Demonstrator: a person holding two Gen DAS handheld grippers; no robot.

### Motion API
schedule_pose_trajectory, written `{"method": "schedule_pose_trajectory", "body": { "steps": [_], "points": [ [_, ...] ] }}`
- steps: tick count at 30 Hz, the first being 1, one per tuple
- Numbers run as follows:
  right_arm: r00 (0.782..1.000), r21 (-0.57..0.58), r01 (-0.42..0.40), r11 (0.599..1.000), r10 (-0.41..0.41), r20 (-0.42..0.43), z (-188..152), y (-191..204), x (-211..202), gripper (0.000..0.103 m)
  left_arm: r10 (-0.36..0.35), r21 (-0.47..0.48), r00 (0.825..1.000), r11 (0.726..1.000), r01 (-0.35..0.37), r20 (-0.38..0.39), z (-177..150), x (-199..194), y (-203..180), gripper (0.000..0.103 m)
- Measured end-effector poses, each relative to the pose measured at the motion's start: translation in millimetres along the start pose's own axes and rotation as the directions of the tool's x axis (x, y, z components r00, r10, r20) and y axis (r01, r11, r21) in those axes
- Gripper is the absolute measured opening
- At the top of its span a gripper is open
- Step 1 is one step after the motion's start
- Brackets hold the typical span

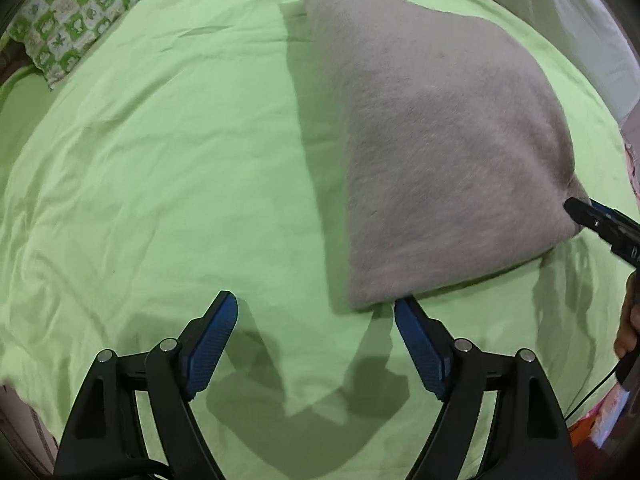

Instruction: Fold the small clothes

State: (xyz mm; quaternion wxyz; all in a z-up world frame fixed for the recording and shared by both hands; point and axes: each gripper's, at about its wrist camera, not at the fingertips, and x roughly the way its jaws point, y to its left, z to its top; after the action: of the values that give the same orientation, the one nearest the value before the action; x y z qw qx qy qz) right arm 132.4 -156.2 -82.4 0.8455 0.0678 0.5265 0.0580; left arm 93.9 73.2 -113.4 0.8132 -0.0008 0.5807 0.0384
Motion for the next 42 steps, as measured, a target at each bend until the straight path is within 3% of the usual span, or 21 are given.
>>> {"method": "schedule_pose_trajectory", "body": {
  "steps": [3, 8, 13, 17, 20, 21, 25, 28, 31, 34, 36, 37, 38, 39, 42],
  "points": [
    [1.0, 0.045, -0.015, 0.999, 0.014, 0.021, -1, -9, -11, 0.056, -0.026, -0.023, 0.998, 0.999, 0.027, 0.049, -1, -15, 5, 0.081],
    [0.992, 0.027, -0.05, 0.998, 0.047, 0.114, 5, -1, -37, 0.058, -0.074, -0.07, 0.982, 0.994, 0.087, 0.172, 7, -51, 9, 0.081],
    [0.98, -0.004, -0.087, 0.996, 0.087, 0.18, 9, 13, -53, 0.065, -0.062, -0.068, 0.967, 0.994, 0.081, 0.247, 23, -79, 4, 0.081],
    [0.958, -0.065, -0.104, 0.992, 0.117, 0.261, 12, 31, -79, 0.068, -0.038, -0.029, 0.938, 0.998, 0.051, 0.345, 22, -115, -11, 0.083],
    [0.942, -0.105, -0.079, 0.991, 0.109, 0.317, 11, 44, -97, 0.086, -0.083, 0.014, 0.926, 0.996, 0.084, 0.369, 23, -124, -19, 0.085],
    [0.937, -0.113, -0.071, 0.991, 0.105, 0.332, 10, 47, -101, 0.087, -0.09, 0.031, 0.925, 0.996, 0.085, 0.37, 23, -126, -20, 0.085],
    [0.938, -0.114, -0.056, 0.992, 0.091, 0.334, 5, 53, -106, 0.088, -0.084, 0.046, 0.924, 0.996, 0.072, 0.373, 15, -135, -25, 0.085],
    [0.938, -0.118, -0.061, 0.991, 0.097, 0.333, -1, 53, -107, 0.088, -0.139, 0.007, 0.927, 0.989, 0.146, 0.348, 7, -134, -27, 0.089],
    [0.935, -0.157, -0.063, 0.986, 0.114, 0.337, -8, 50, -108, 0.089, -0.151, -0.03, 0.911, 0.984, 0.175, 0.383, -8, -136, -31, 0.089],
    [0.934, -0.199, -0.043, 0.979, 0.11, 0.34, -8, 50, -109, 0.09, -0.026, -0.076, 0.875, 0.994, 0.072, 0.483, -24, -151, -36, 0.089],
    [0.916, -0.213, -0.045, 0.976, 0.125, 0.382, -11, 47, -120, 0.09, 0.091, -0.081, 0.839, 0.995, -0.057, 0.536, -28, -161, -46, 0.092],
    [0.898, -0.218, -0.039, 0.975, 0.13, 0.421, -13, 46, -127, 0.092, 0.127, -0.073, 0.828, 0.992, -0.103, 0.547, -29, -162, -51, 0.099],
    [0.888, -0.221, -0.041, 0.975, 0.136, 0.44, -15, 46, -129, 0.102, 0.157, -0.064, 0.822, 0.987, -0.146, 0.547, -28, -159, -55, 0.1],
    [0.883, -0.226, -0.053, 0.973, 0.151, 0.444, -16, 44, -128, 0.103, 0.17, -0.061, 0.827, 0.985, -0.163, 0.535, -28, -156, -58, 0.1],
    [0.9, -0.214, -0.073, 0.974, 0.157, 0.407, -16, 42, -116, 0.103, 0.147, -0.045, 0.874, 0.989, -0.142, 0.463, -24, -139, -62, 0.1]
  ]
}}
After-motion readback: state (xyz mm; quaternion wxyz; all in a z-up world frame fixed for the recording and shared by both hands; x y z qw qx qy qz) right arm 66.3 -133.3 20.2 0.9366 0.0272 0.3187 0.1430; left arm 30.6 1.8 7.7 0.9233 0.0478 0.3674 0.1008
